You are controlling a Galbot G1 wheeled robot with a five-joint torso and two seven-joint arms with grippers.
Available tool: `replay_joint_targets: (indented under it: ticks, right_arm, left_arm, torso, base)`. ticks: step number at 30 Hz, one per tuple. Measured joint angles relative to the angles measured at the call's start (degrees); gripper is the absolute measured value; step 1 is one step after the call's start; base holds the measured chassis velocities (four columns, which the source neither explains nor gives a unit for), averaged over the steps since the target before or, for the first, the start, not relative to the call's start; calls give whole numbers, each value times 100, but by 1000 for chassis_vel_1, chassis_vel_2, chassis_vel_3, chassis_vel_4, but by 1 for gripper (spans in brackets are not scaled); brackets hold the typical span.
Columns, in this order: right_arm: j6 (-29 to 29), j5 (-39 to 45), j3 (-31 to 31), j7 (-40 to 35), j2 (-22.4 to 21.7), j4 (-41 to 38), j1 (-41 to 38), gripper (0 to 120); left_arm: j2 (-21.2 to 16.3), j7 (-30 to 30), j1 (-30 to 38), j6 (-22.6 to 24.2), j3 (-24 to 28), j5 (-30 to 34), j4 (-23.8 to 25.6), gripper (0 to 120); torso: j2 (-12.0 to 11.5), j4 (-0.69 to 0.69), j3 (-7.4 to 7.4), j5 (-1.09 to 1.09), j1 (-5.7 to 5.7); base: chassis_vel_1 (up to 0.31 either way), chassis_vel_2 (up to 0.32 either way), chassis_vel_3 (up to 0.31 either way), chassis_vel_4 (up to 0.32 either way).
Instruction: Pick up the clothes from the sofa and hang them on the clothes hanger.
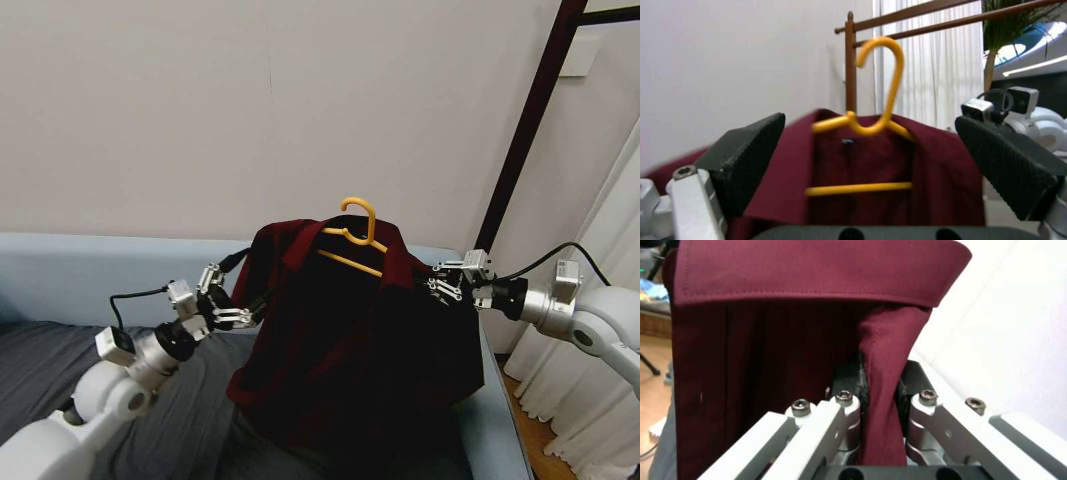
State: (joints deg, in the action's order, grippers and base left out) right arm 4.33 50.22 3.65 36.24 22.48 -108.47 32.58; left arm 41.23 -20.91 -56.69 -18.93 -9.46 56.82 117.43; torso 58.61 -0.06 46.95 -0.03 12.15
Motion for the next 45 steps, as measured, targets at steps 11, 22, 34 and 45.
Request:
replay_joint_targets:
  ticks: [11, 22, 34, 45]
  right_arm:
    - [547, 571, 57, -851, -398, -397, -80, 7]
    - [1124, 1168, 323, -1600, -599, -755, -442, 7]
    - [1901, 1538, 254, -2220, -622, -1393, -1025, 7]
    - [1782, 1365, 185, -2166, -444, -1290, -839, 7]
  left_arm:
    - [-243, 518, 529, 435, 1250, -427, 656, 100]
    - [-445, 1635, 1896, 732, 1673, 45, 918, 100]
    - [-425, 2391, 2293, 1310, 1749, 226, 1265, 100]
    - [-236, 2652, 2560, 1594, 2275, -294, 951, 93]
  torso:
    - [0, 1, 0, -1, 0]
    - [0, -2, 1, -1, 0]
    - [-1, 0, 0, -2, 0]
    - [-2, -1, 1, -2, 1]
  base:
    - [0, 0, 0, 0]
    - [0, 0, 0, 0]
    - [0, 0, 0, 0]
    - [0, 0, 0, 0]
